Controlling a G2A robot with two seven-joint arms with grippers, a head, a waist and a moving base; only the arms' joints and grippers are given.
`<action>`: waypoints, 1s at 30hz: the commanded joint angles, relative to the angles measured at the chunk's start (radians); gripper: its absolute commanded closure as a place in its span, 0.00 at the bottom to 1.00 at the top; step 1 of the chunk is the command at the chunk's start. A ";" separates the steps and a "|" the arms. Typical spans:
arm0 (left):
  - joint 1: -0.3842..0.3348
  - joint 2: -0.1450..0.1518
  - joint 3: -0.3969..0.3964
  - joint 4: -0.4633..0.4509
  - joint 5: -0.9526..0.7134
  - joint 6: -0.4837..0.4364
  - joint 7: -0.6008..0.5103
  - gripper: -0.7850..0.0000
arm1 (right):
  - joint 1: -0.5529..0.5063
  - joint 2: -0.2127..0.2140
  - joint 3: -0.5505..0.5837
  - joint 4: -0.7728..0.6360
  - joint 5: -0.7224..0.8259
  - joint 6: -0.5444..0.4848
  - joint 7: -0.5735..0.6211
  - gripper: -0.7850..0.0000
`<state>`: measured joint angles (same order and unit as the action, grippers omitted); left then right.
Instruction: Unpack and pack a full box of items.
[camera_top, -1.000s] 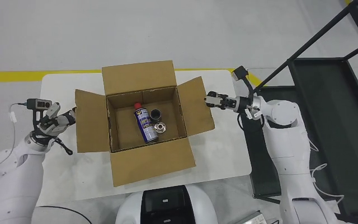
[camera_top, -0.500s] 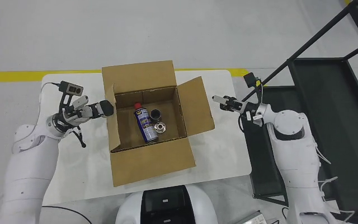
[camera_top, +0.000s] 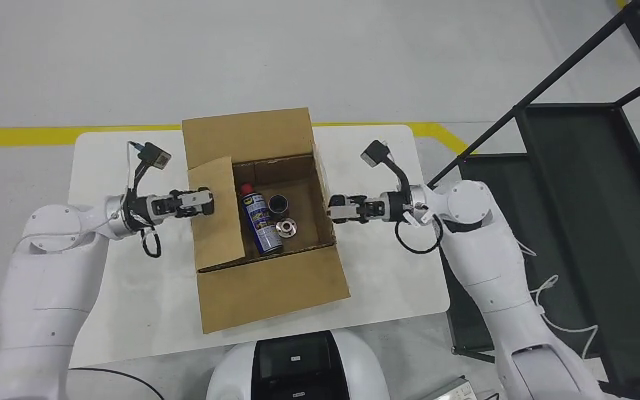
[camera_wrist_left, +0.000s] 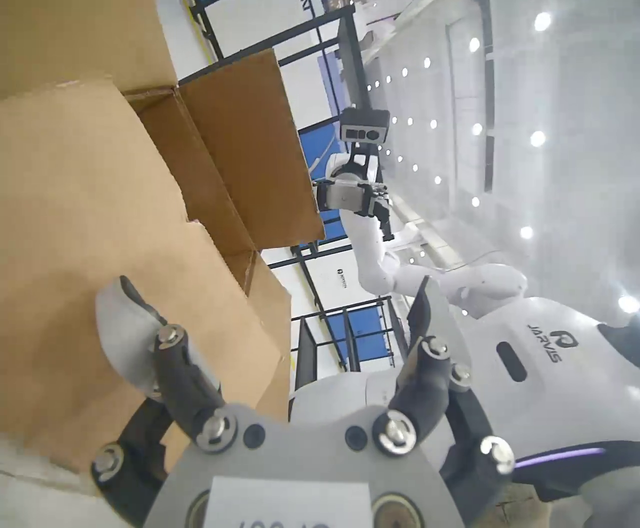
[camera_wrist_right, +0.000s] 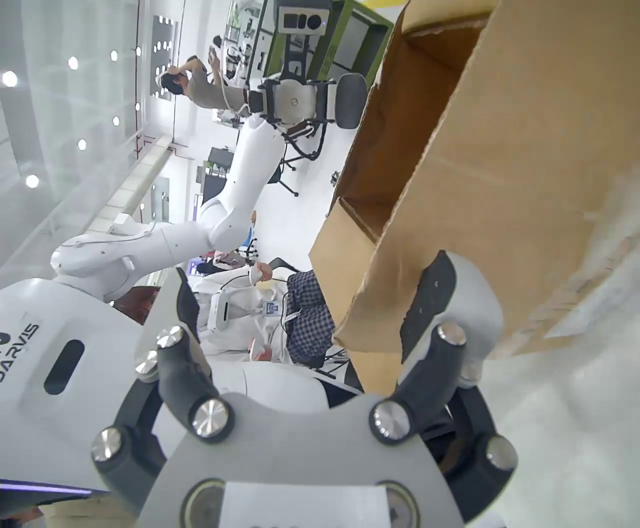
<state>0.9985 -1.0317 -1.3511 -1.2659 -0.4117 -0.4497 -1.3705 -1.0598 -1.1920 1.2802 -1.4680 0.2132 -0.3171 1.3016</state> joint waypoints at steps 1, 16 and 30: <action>0.007 0.005 -0.005 -0.018 0.051 -0.013 0.015 0.00 | 0.042 -0.012 -0.081 0.033 -0.031 0.008 -0.029 0.00; 0.051 0.022 0.019 -0.134 0.239 -0.020 0.095 0.00 | 0.154 -0.048 -0.289 0.142 -0.188 0.055 -0.148 0.00; 0.072 0.037 -0.012 -0.145 0.122 -0.016 0.088 0.00 | -0.063 0.044 0.025 -0.168 -0.231 0.157 -0.047 0.00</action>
<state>1.0665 -0.9974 -1.3489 -1.4124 -0.2362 -0.4612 -1.2690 -1.0889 -1.1568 1.2585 -1.6151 -0.0091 -0.1747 1.2472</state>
